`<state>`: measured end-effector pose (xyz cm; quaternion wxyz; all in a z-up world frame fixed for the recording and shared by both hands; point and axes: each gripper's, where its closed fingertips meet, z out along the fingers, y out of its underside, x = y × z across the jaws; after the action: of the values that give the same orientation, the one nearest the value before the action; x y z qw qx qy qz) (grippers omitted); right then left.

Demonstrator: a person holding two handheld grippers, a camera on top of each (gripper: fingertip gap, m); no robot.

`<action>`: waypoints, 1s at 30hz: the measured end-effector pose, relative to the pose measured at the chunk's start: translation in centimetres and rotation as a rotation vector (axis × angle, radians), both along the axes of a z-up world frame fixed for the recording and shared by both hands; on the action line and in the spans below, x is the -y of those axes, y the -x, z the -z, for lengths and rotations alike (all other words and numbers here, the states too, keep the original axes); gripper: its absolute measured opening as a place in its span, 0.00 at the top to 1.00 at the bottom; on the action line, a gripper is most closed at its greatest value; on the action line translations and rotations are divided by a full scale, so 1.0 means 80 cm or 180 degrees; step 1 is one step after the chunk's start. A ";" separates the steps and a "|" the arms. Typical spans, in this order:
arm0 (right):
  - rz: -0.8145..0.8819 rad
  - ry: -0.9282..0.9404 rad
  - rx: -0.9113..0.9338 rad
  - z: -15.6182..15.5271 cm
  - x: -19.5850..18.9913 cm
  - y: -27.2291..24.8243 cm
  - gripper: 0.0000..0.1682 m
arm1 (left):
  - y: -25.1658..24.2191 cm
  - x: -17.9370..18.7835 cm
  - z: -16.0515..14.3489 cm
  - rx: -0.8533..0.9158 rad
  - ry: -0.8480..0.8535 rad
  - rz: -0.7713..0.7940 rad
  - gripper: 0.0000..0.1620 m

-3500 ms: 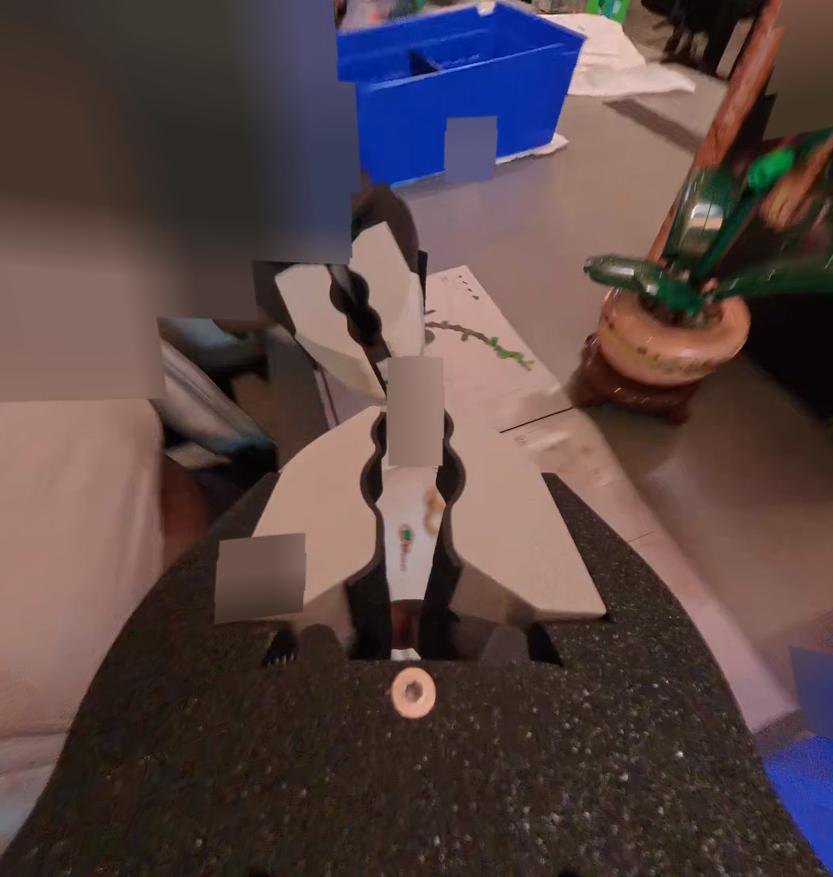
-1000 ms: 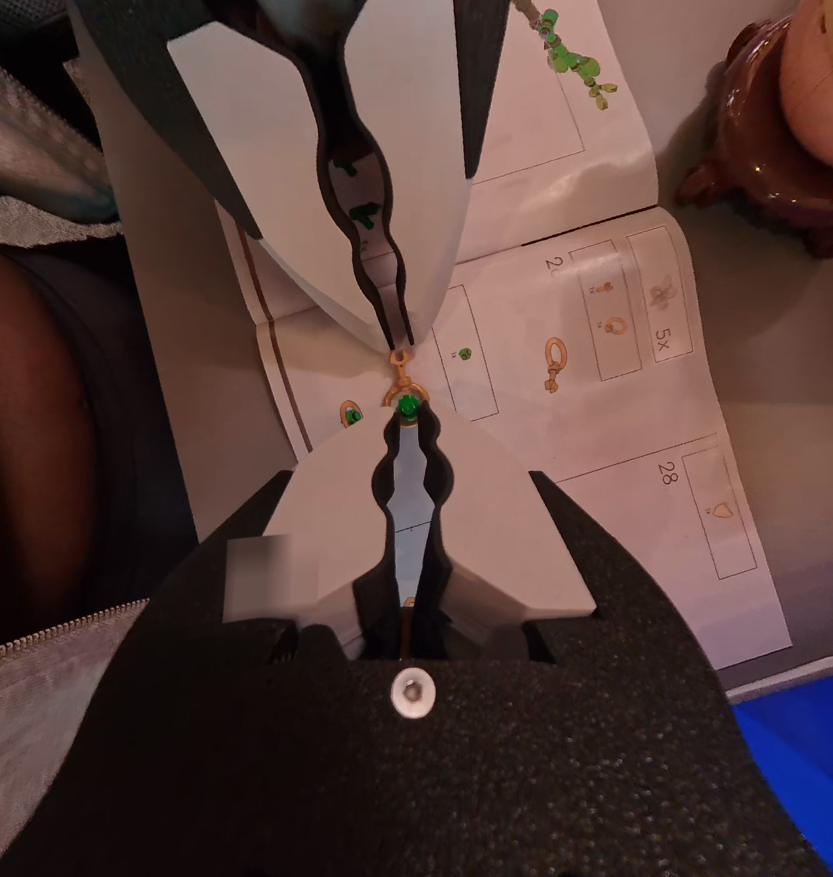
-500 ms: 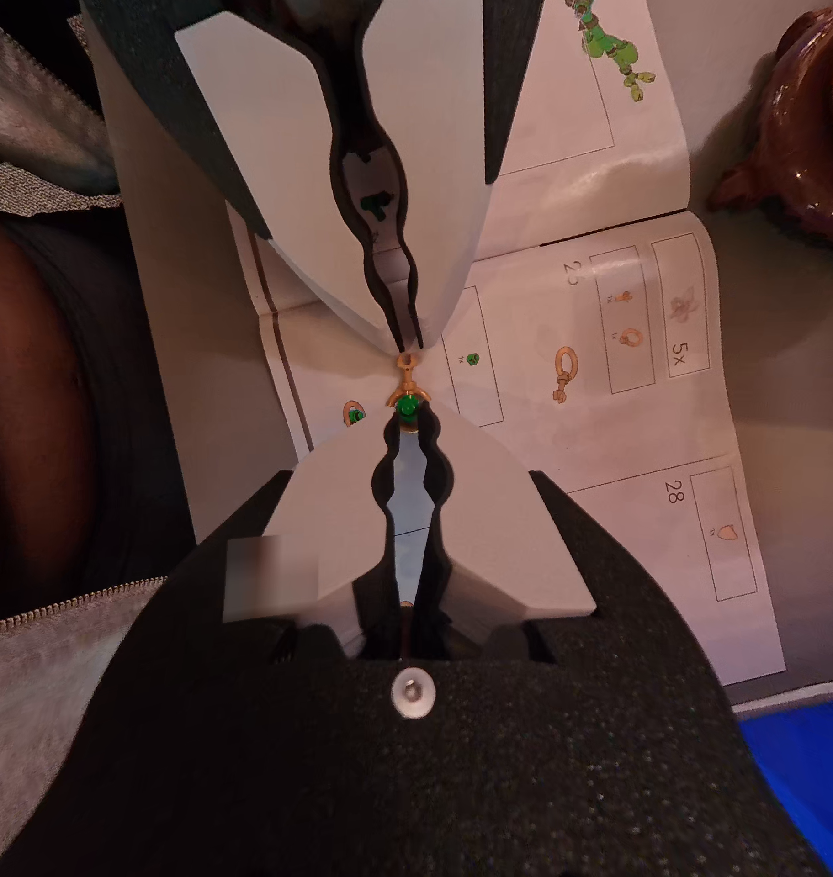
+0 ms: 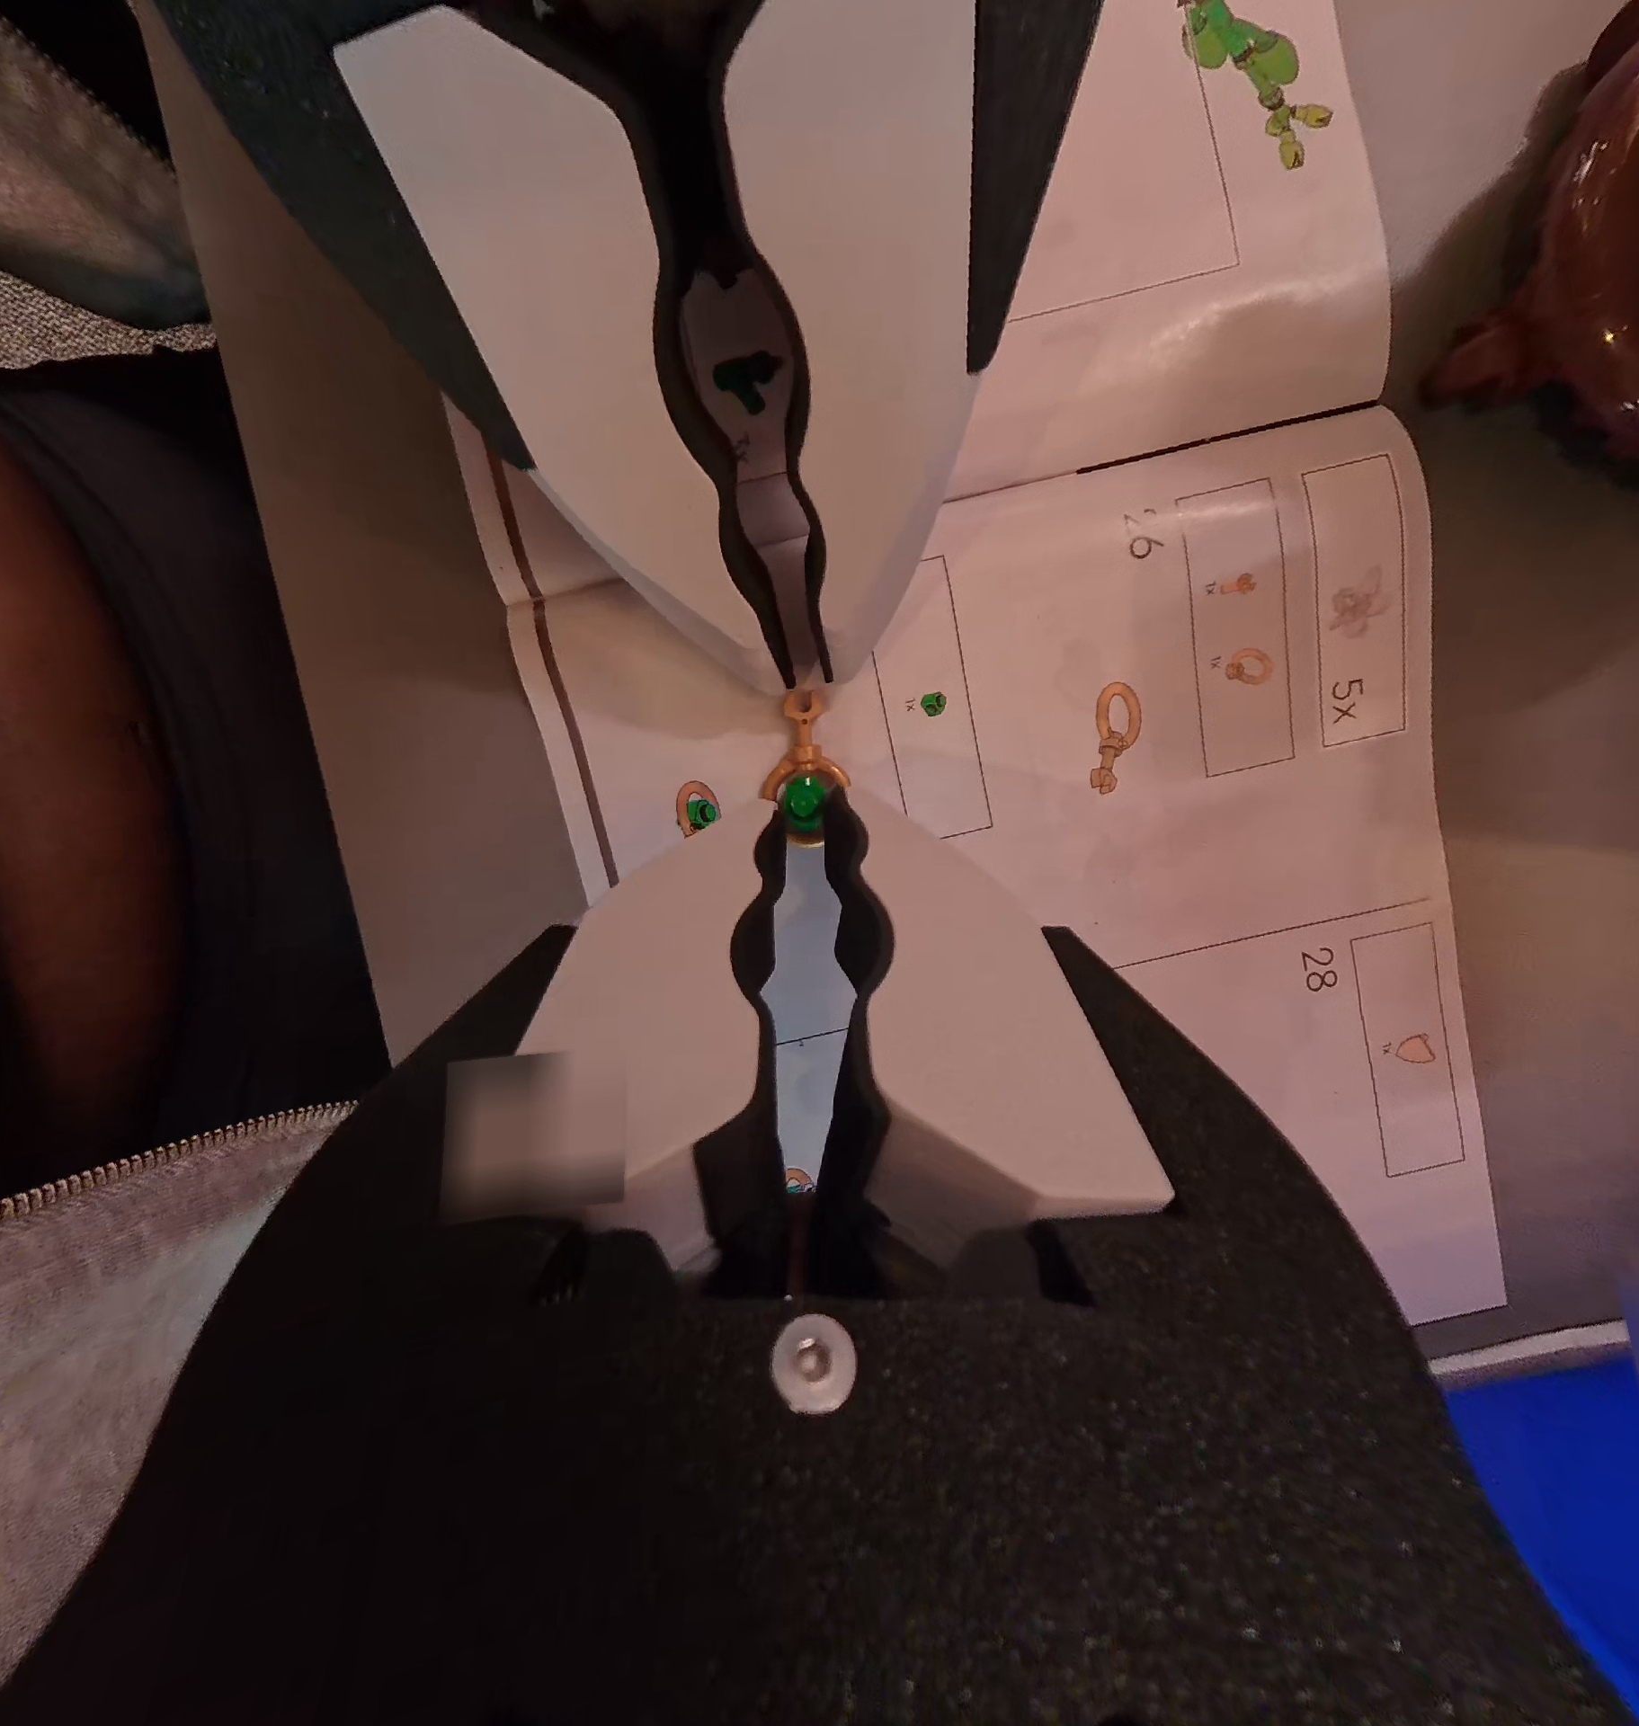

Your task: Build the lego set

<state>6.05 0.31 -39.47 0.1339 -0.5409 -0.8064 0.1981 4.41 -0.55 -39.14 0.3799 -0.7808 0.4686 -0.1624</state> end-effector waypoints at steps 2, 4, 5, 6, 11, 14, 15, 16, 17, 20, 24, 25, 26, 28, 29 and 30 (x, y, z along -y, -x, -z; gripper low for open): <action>-0.0001 0.0012 0.0018 0.000 0.000 0.000 0.95 | 0.000 0.000 0.000 0.0000 0.0001 0.0001 0.96; 0.0003 0.0031 0.0032 0.000 0.000 0.000 0.95 | 0.000 0.000 0.000 -0.0001 -0.0001 0.0005 0.96; 0.0005 0.0037 0.0039 0.000 0.000 0.000 0.95 | 0.000 0.000 0.000 -0.0001 -0.0001 0.0006 0.97; 0.0004 0.0038 0.0047 0.000 0.000 0.000 0.95 | 0.000 0.001 0.000 -0.0001 -0.0001 0.0010 0.97; -0.0037 0.0019 0.0107 0.000 0.001 0.001 0.95 | 0.000 0.001 0.000 -0.0003 0.0005 0.0023 0.97; -0.0038 -0.0007 0.0133 0.000 -0.001 0.002 0.94 | 0.000 0.001 0.000 0.0006 0.0007 0.0026 0.97; -0.0040 -0.0016 0.0138 0.000 -0.001 0.002 0.94 | 0.000 0.001 0.000 0.0012 0.0009 0.0026 0.97; -0.0036 -0.0025 0.0143 -0.001 -0.002 0.002 0.94 | 0.000 0.001 -0.001 0.0017 0.0011 0.0026 0.97; -0.0034 -0.0029 0.0154 -0.001 -0.002 0.002 0.94 | 0.000 0.001 -0.001 0.0020 0.0014 0.0026 0.97; -0.0052 -0.0044 0.0163 -0.001 -0.001 0.002 0.93 | 0.000 0.001 0.000 0.0015 0.0018 0.0027 0.96; -0.0065 -0.0056 0.0178 0.000 -0.002 0.000 0.92 | 0.000 0.001 0.000 0.0007 0.0021 0.0030 0.96; -0.0063 -0.0064 0.0182 0.001 -0.003 0.000 0.92 | 0.000 0.001 0.000 0.0009 0.0022 0.0029 0.96; -0.0060 -0.0075 0.0186 0.001 -0.004 0.000 0.92 | 0.000 0.001 0.000 0.0013 0.0023 0.0029 0.96; -0.0058 -0.0100 0.0193 0.001 -0.005 -0.001 0.92 | 0.000 0.001 0.000 0.0018 0.0023 0.0028 0.96; -0.0057 -0.0111 0.0196 0.001 -0.006 -0.002 0.92 | 0.000 0.001 0.000 0.0019 0.0025 0.0026 0.96; -0.0049 -0.0126 0.0197 -0.001 -0.007 -0.003 0.92 | 0.000 0.001 0.000 0.0019 0.0026 0.0024 0.96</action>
<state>6.31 0.87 -39.41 0.1181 -0.5377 -0.8181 0.1662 4.43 -0.64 -39.12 0.3775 -0.7801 0.4698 -0.1681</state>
